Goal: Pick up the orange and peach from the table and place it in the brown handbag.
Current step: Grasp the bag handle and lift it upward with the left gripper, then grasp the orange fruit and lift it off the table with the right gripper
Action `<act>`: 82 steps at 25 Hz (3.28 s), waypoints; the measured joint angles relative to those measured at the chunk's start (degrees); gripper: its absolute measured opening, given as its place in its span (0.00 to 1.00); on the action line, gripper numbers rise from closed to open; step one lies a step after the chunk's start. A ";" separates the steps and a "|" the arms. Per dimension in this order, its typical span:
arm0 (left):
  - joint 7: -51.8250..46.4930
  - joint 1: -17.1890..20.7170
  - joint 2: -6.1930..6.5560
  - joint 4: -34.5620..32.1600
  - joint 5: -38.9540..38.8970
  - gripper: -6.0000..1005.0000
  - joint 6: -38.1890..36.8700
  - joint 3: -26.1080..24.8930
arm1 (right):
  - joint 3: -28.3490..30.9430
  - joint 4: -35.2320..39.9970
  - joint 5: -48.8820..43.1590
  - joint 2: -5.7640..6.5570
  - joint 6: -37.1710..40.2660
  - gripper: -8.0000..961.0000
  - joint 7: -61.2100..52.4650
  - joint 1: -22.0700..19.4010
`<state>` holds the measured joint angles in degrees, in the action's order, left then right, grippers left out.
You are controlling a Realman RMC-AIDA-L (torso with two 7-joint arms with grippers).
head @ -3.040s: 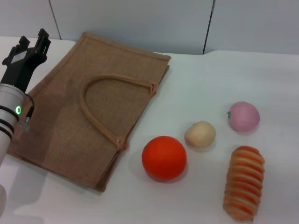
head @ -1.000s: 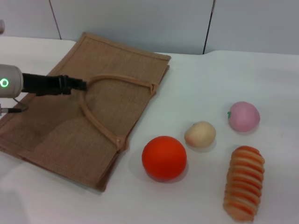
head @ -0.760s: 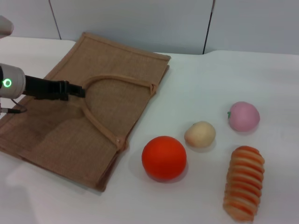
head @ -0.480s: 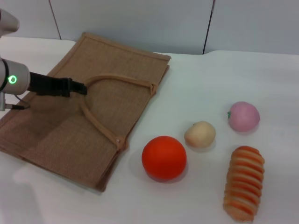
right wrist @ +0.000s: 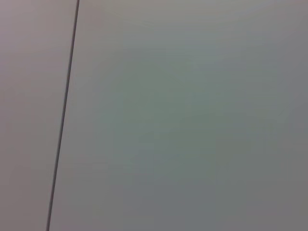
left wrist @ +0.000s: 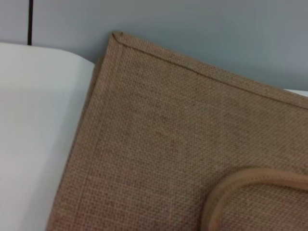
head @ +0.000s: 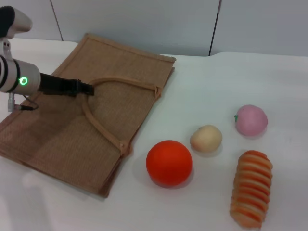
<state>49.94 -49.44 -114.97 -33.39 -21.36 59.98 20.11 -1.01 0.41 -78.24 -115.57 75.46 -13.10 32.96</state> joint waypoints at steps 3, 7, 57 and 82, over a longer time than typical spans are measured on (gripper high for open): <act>0.47 -0.50 0.01 1.21 0.01 0.62 -0.92 0.06 | 0.03 -0.06 0.01 0.00 0.02 0.70 0.00 0.02; 1.44 -1.13 -0.01 2.10 0.11 0.62 -2.40 0.10 | -0.04 -0.06 0.03 0.00 0.04 0.69 0.00 0.07; 2.65 -1.05 -1.20 5.36 -3.64 0.13 -9.76 4.79 | -0.13 -0.06 -0.20 -0.09 0.10 0.69 -0.06 0.24; 36.76 11.61 -0.83 6.67 -57.86 0.13 14.32 4.58 | -24.76 8.83 -0.33 0.35 -2.43 0.70 -16.77 1.21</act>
<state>86.70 -37.83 -115.80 -26.72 -79.22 74.30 24.69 -25.77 9.24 -78.57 -115.22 73.03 -29.86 34.17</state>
